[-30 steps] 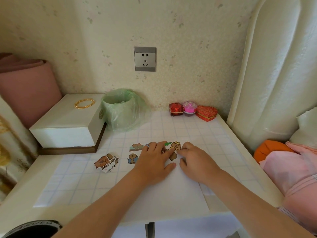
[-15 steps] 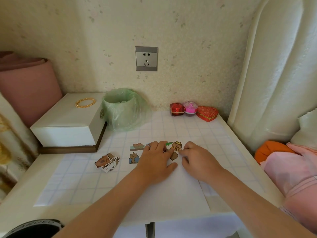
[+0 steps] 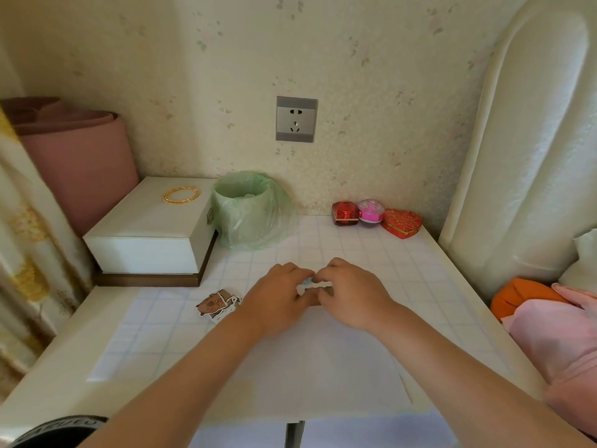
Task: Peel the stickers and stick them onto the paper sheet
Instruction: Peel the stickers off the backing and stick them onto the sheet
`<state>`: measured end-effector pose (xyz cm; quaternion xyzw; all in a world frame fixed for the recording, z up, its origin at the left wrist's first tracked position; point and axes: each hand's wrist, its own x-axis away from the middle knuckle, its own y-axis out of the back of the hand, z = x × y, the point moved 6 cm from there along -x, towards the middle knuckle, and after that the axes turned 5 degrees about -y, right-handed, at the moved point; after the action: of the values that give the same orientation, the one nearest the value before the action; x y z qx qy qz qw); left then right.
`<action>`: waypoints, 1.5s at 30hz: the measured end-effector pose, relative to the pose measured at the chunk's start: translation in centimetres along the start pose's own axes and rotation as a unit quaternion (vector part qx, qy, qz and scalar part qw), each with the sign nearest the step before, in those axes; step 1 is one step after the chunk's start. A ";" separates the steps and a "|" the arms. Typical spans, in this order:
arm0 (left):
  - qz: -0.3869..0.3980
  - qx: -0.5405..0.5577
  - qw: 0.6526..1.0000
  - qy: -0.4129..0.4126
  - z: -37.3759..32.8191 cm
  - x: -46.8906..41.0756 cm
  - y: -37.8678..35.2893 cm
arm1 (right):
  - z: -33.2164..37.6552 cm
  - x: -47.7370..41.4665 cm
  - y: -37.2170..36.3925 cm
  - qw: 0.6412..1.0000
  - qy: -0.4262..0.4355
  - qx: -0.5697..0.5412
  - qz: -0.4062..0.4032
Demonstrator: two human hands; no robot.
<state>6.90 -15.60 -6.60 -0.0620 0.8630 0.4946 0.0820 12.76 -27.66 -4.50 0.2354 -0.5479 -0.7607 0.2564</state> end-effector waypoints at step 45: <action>0.041 -0.130 0.980 0.147 11.4 10.1 9.0 | 13.5 -4.4 -7.2 0.984 0.099 -0.027 0.146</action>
<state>-3.73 -1.48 -6.73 -0.1083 0.7959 0.5910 -0.0746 6.54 -13.26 -7.18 0.2203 -0.5275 -0.7027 0.4236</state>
